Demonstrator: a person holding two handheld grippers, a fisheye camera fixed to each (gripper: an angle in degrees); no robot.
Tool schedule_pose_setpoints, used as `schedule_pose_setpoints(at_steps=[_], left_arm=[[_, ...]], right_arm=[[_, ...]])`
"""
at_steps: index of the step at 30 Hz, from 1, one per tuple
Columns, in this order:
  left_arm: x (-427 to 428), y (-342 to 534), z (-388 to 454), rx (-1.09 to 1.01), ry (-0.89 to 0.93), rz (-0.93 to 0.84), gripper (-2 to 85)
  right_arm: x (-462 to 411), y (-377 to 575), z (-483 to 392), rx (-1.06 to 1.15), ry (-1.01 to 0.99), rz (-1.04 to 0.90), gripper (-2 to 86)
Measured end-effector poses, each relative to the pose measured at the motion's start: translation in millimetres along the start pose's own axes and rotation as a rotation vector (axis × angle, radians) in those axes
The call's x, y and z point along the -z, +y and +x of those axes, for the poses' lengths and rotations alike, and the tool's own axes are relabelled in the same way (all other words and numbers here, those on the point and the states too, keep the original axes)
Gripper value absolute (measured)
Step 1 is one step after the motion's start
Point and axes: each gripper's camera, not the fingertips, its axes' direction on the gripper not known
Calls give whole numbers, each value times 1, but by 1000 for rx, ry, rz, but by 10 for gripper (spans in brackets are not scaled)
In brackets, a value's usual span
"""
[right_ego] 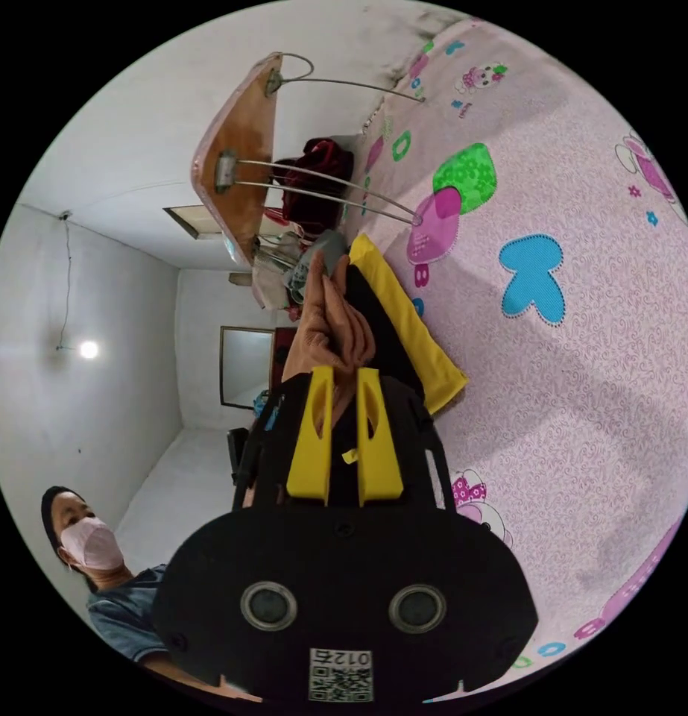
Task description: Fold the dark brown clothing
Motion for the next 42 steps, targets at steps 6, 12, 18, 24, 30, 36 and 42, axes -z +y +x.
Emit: schedule_pose_setpoints(at_steps=[6, 12, 18, 24, 30, 36, 42], left_arm=[[41, -3, 23, -140, -64, 30, 45], [-8, 20, -14, -60, -151, -151, 40], [-16, 34, -33, -22, -91, -107, 38], [-14, 42, -35, -43, -80, -98, 38], [-14, 53, -41, -35, -73, -91, 37], [-12, 60, -40, -53, -107, -100, 36], [-7, 67, -39, -82, -145, -93, 35]], right_arm=[[12, 3, -44, 134, -30, 8, 7], [-8, 24, -1, 16, 99, -88, 6], [-12, 32, 0, 42, 87, -63, 22], [-12, 27, -25, 153, 220, -34, 68], [-26, 9, -51, 289, 279, -49, 89], [-87, -19, -60, 320, 296, -210, 133], [-113, -37, -48, 302, 238, -276, 24]])
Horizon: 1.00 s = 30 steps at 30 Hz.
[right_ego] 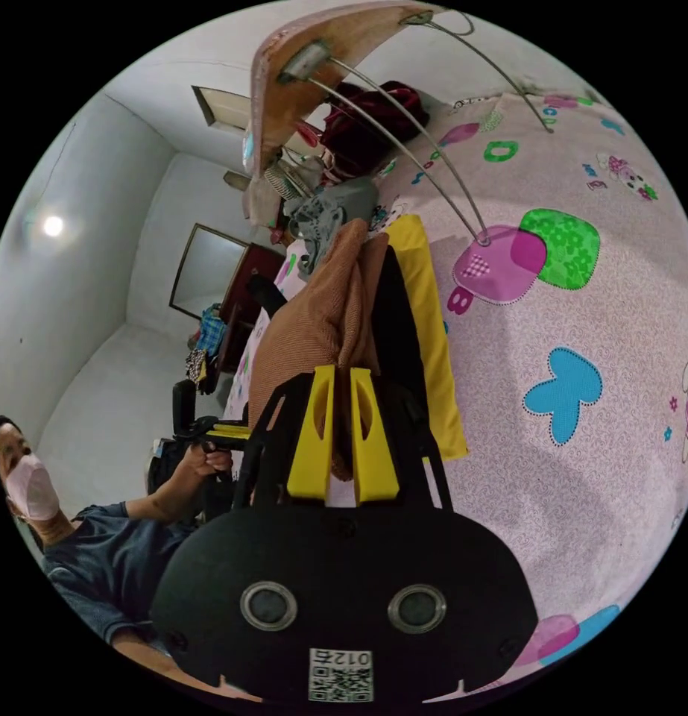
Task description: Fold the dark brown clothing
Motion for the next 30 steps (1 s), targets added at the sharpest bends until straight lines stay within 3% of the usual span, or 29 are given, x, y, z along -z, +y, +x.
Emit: schedule_pose_setpoints(at_steps=[8, 19, 24, 30], left_arm=[[10, 12, -2, -19, -14, 27, 33], [29, 17, -13, -16, -8, 20, 32], [42, 20, -18, -11, -11, 31, 34], [60, 24, -28, -17, 36, 63, 38]], right_arm=[[-12, -12, 16, -70, -53, 17, 9], [-17, -63, 8, -31, -84, -14, 115], [-48, -90, -1, 21, -57, -99, 50], [-46, -93, 13, -27, -101, -51, 42]])
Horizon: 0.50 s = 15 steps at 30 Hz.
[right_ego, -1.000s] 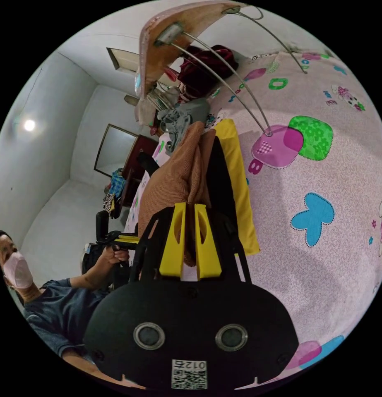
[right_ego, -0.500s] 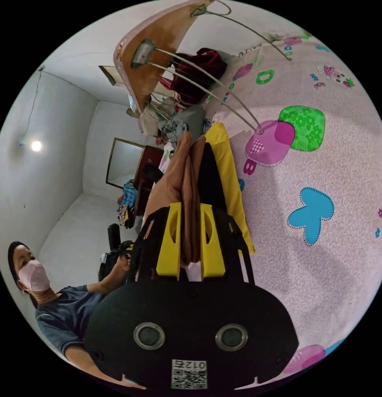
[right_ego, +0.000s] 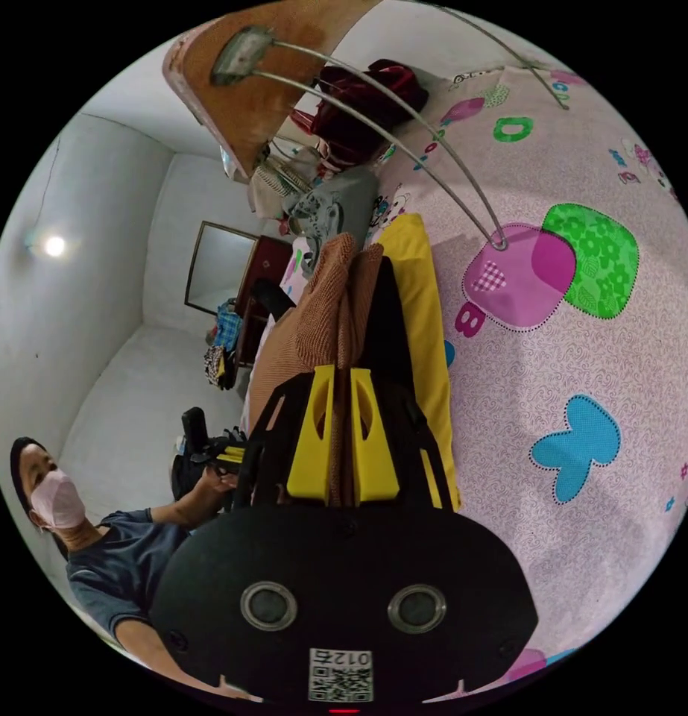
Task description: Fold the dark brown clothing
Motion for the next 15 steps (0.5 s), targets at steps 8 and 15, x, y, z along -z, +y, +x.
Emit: schedule_pose_setpoints(at_steps=[8, 15], left_arm=[[68, 10, -40, 135, 32, 170, 52], [95, -60, -81, 289, 66, 256, 75]], right_arm=[[20, -19, 4, -33, -19, 84, 97], [0, -66, 3, -47, -22, 115, 121]])
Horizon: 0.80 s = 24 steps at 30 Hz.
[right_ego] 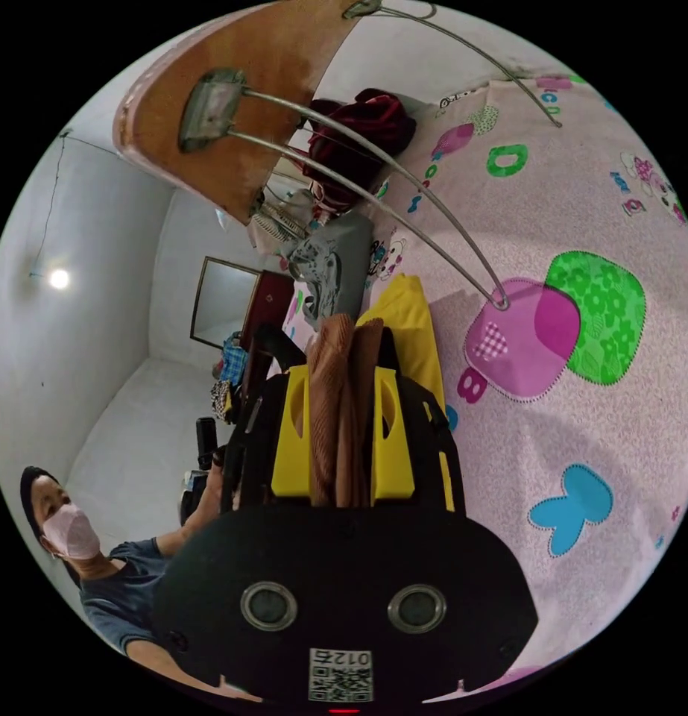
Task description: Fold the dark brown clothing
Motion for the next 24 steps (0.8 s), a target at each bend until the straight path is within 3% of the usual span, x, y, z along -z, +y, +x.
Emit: schedule_pose_setpoints(at_steps=[5, 12, 24], left_arm=[[-7, -34, -17, 103, -9, 9, 81], [-9, -50, -19, 121, 27, 33, 44], [27, -15, 9, 7, -52, 102, 11]], right_arm=[[-13, -21, 5, -31, -15, 26, 106], [-24, -32, 18, -56, -1, 34, 5], [29, -1, 22, -64, 92, 66, 32]])
